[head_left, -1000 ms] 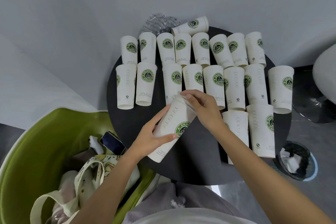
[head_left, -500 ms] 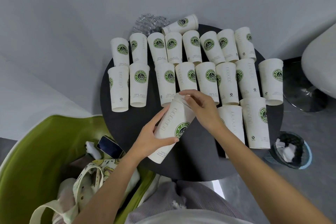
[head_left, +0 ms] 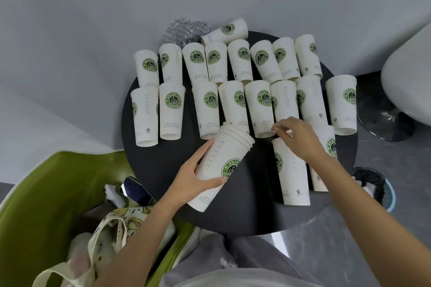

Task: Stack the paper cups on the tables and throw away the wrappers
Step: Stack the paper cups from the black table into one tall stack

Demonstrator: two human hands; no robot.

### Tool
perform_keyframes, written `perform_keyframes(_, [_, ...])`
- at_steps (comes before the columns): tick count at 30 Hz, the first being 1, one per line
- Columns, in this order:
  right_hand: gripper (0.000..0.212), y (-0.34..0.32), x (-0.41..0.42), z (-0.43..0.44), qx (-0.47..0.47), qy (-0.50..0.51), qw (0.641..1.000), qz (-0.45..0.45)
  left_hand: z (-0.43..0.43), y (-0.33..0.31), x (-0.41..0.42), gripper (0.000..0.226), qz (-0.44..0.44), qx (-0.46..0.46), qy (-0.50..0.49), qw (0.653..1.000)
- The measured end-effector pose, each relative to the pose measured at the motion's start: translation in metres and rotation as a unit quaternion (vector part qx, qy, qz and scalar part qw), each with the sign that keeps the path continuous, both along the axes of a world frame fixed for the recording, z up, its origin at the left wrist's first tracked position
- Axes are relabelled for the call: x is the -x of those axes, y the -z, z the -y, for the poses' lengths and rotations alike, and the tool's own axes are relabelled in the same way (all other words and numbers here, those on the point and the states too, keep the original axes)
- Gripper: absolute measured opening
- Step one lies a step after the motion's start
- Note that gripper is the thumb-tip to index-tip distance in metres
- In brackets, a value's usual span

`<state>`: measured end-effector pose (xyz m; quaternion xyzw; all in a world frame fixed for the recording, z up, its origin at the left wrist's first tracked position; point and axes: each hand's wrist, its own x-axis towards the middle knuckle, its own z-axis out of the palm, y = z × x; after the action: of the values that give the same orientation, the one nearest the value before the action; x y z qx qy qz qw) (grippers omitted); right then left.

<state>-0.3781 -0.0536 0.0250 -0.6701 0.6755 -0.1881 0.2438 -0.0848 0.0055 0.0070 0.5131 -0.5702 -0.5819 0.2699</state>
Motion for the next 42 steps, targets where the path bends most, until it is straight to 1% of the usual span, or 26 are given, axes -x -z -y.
perform_keyframes(3, [0.015,0.005,0.008,0.006,-0.036,-0.023,0.998,-0.051,0.002,0.0,0.003,0.093,0.004,0.003,0.0,1.0])
perform_keyframes(6, [0.014,0.007,0.009,0.011,-0.103,-0.047,0.988,-0.102,0.005,0.0,0.006,0.092,0.006,0.004,-0.003,1.0])
perform_keyframes(8, [0.013,0.008,0.01,0.014,-0.13,-0.056,0.985,-0.102,0.007,0.0,0.008,0.092,0.007,0.003,-0.008,1.0])
perform_keyframes(12, [0.015,0.008,0.013,0.02,-0.159,-0.062,0.979,-0.113,0.008,0.002,0.013,0.092,0.005,-0.004,-0.018,1.0])
perform_keyframes(17, [0.019,0.004,0.016,0.023,-0.193,-0.066,0.973,-0.107,0.007,0.003,0.02,0.092,0.002,-0.013,-0.026,1.0])
perform_keyframes(23, [0.02,0.005,0.016,0.024,-0.201,-0.091,0.973,-0.07,0.007,0.004,0.026,0.092,0.0,-0.017,-0.038,0.999])
perform_keyframes(29, [0.018,0.003,0.021,0.025,-0.161,-0.116,0.98,-0.001,0.006,0.004,0.029,0.092,-0.005,-0.017,-0.048,0.999])
perform_keyframes(31, [0.015,-0.001,0.022,0.027,-0.157,-0.106,0.981,0.031,0.006,0.003,0.029,0.092,-0.005,-0.017,-0.051,0.999])
perform_keyframes(33, [0.019,-0.008,0.024,0.028,-0.147,-0.098,0.982,0.061,0.007,0.004,0.03,0.091,-0.004,-0.014,-0.052,0.999])
perform_keyframes(37, [0.026,-0.03,0.028,0.03,-0.11,-0.086,0.982,0.126,0.008,0.004,0.027,0.092,-0.004,-0.012,-0.061,0.998])
perform_keyframes(42, [0.024,-0.054,0.039,0.035,-0.049,-0.061,0.972,0.22,0.01,0.005,0.022,0.09,0.001,-0.013,-0.073,0.997])
